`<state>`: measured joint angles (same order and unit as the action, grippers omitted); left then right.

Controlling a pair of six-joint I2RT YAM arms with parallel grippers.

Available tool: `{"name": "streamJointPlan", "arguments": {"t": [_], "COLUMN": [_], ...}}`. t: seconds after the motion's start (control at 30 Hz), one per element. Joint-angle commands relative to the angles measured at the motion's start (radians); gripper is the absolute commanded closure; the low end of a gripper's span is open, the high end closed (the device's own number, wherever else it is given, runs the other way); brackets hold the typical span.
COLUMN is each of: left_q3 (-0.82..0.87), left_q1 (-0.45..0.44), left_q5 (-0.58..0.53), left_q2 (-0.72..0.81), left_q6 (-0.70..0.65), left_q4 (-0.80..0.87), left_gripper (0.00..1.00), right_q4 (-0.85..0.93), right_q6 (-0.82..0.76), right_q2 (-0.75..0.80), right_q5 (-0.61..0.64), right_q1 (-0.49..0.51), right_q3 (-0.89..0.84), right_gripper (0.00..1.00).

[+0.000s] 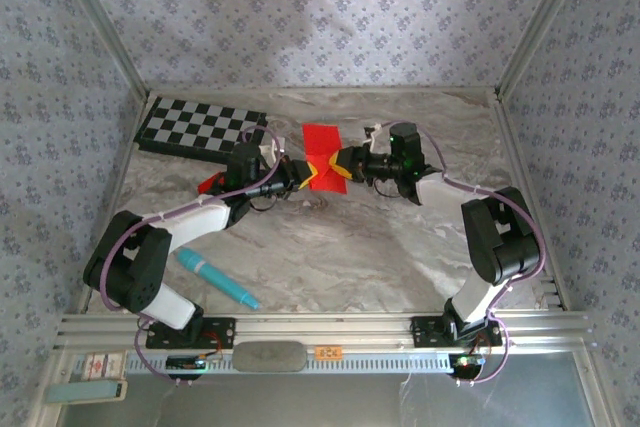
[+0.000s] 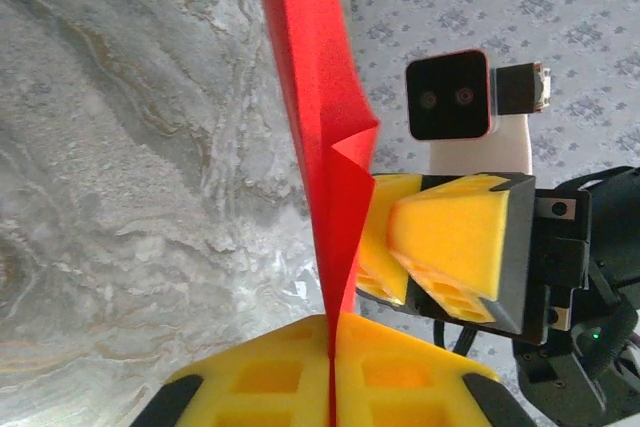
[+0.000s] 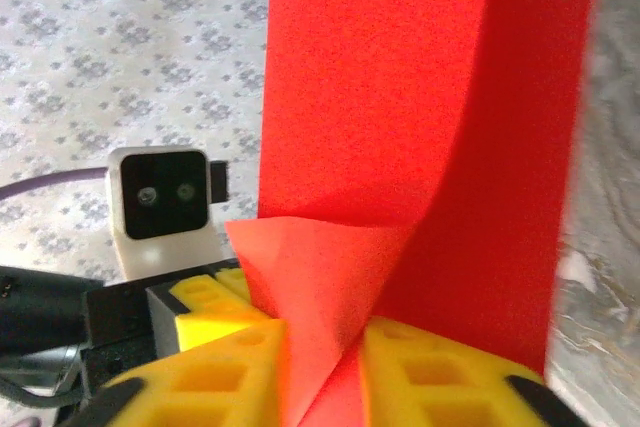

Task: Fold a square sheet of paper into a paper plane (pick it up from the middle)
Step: Turn over the paper at the center of the table.

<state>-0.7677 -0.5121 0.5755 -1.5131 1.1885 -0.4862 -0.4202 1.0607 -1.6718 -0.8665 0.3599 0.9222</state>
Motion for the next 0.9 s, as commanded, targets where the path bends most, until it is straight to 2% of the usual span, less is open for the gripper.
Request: {"name": "streamJointPlan", "arguments": {"t": [0.0,0.07,0.17,0.3,0.4,0.53,0.63,0.73,0.87], "left_q3": [-0.033,-0.056,-0.127,-0.308,-0.435,-0.569,-0.657,-0.734,-0.805], "left_q1": [0.013,0.012,0.011,-0.036,-0.076,-0.129,-0.163,-0.195,-0.227], "left_q5": [-0.035,-0.069,-0.181,-0.483,-0.708,-0.948,-1.087,-1.177,-1.214], "left_q2": [0.013,0.027,0.047,0.037,-0.016,-0.104,-0.184,-0.271,-0.377], "left_q6": [-0.064,-0.129,-0.273,-0.486,-0.569,-0.603,-0.61,-0.605,-0.594], "left_q4": [0.085,0.189,0.466,0.902,1.125,1.321,1.429,1.511,1.567], "left_gripper": [0.94,0.95,0.95,0.95,0.94,0.94,0.94,0.93,0.92], "right_q4": [0.14,0.228,0.399,0.528,0.563,0.582,0.586,0.591,0.592], "right_q6": [-0.109,-0.174,-0.293,-0.399,-0.424,-0.424,-0.424,-0.424,-0.424], "right_q2": [0.045,0.072,0.12,0.18,0.203,0.208,0.211,0.213,0.218], "right_q5": [0.057,0.105,0.226,0.372,0.435,0.472,0.49,0.502,0.512], "right_q1": [-0.022,-0.034,-0.044,-0.048,-0.053,-0.056,-0.058,-0.061,-0.063], "right_q3": [0.001,0.006,0.027,0.035,0.029,0.024,0.015,0.007,-0.001], "right_gripper": [0.63,0.56,0.46,0.36,0.33,0.33,0.33,0.33,0.33]}}
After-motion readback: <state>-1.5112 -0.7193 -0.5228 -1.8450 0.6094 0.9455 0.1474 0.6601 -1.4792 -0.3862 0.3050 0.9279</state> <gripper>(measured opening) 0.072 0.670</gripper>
